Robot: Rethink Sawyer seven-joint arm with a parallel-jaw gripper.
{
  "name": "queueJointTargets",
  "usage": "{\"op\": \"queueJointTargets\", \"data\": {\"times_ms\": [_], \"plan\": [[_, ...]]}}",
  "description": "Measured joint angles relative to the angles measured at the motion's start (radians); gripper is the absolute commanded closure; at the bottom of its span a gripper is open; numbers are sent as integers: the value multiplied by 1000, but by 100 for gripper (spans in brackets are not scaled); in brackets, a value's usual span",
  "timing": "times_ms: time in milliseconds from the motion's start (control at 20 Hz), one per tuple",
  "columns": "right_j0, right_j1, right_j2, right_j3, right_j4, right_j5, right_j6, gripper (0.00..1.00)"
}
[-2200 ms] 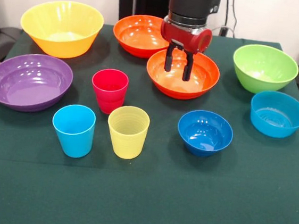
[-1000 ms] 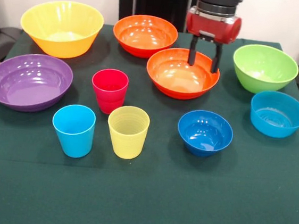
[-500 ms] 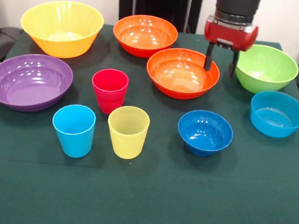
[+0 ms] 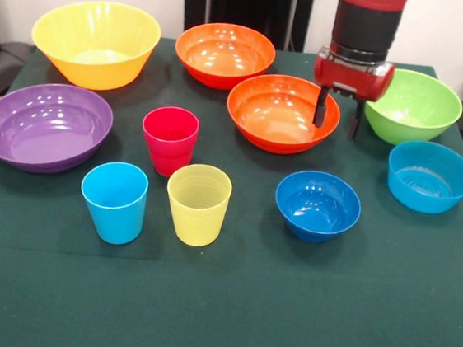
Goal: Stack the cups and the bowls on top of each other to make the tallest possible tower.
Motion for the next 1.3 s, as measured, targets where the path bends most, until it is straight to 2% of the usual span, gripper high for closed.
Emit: {"op": "queueJointTargets", "data": {"times_ms": [400,900,1300], "plan": [[0,11,-12,-44,0,18,0,0],[18,-15,-61,-149,18,214,0,0],[58,-18,-83,-230,31,313,0,0]]}}
